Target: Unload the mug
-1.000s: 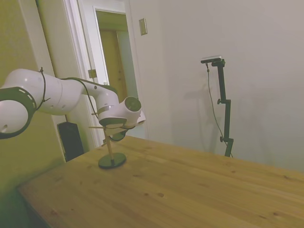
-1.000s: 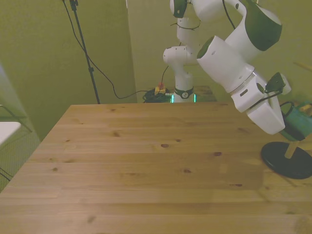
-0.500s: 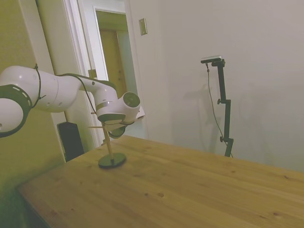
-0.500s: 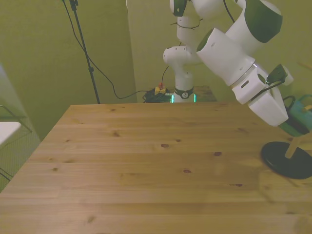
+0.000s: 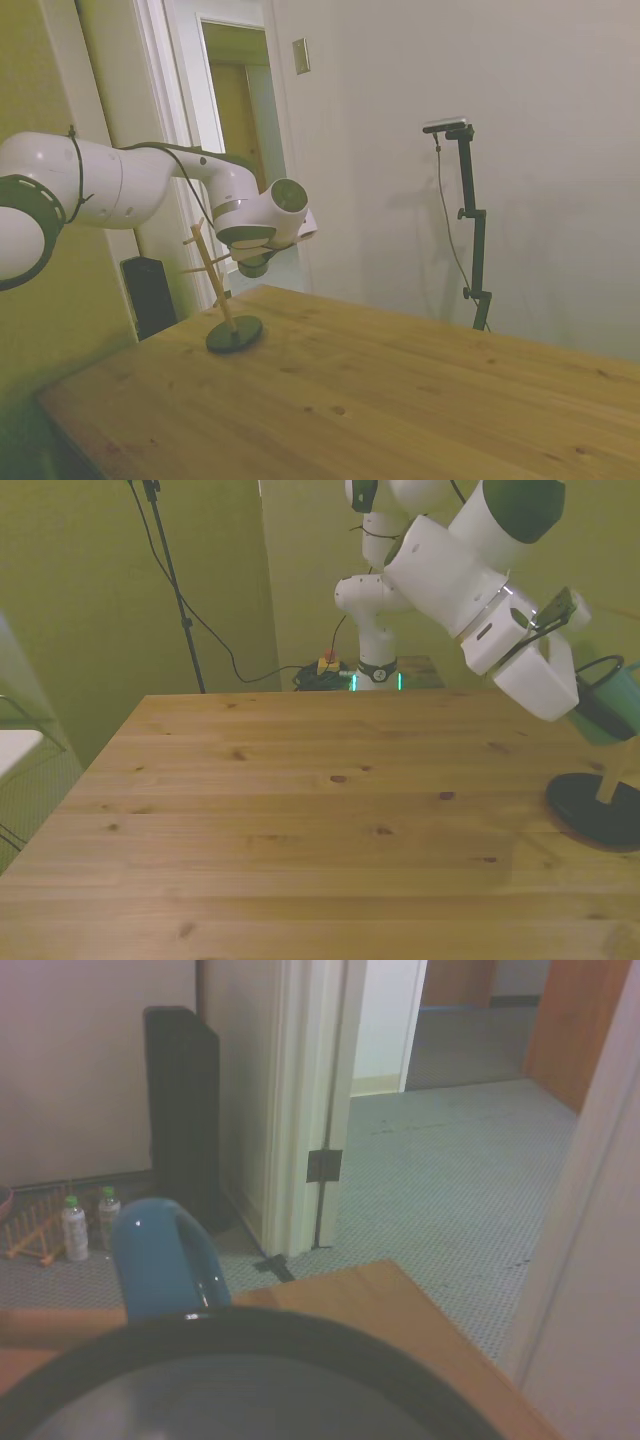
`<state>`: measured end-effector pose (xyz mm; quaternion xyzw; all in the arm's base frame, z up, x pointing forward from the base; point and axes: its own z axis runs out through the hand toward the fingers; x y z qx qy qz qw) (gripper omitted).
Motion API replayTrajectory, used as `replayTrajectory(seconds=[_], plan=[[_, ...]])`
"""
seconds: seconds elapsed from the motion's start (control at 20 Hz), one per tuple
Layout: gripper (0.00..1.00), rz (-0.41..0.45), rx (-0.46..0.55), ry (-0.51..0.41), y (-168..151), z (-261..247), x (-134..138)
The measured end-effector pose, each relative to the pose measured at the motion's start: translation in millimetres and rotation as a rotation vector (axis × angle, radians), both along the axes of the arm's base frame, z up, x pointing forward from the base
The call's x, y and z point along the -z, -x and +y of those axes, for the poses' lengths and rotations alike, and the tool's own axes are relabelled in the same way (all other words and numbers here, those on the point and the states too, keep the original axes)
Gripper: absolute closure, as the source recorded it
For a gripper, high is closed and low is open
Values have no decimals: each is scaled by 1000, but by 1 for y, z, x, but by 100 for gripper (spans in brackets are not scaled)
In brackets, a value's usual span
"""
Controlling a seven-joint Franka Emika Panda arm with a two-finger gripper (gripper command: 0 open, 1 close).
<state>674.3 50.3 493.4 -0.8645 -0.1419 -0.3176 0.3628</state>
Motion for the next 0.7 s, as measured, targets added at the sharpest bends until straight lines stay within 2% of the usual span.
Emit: replayTrajectory(seconds=[0.4, 0.55, 0.7], plan=[[100, 32, 49, -54, -8, -35, -29], [100, 28, 88, -50, -5, -50, -29], [100, 39, 144, -30, 8, -62, -17]])
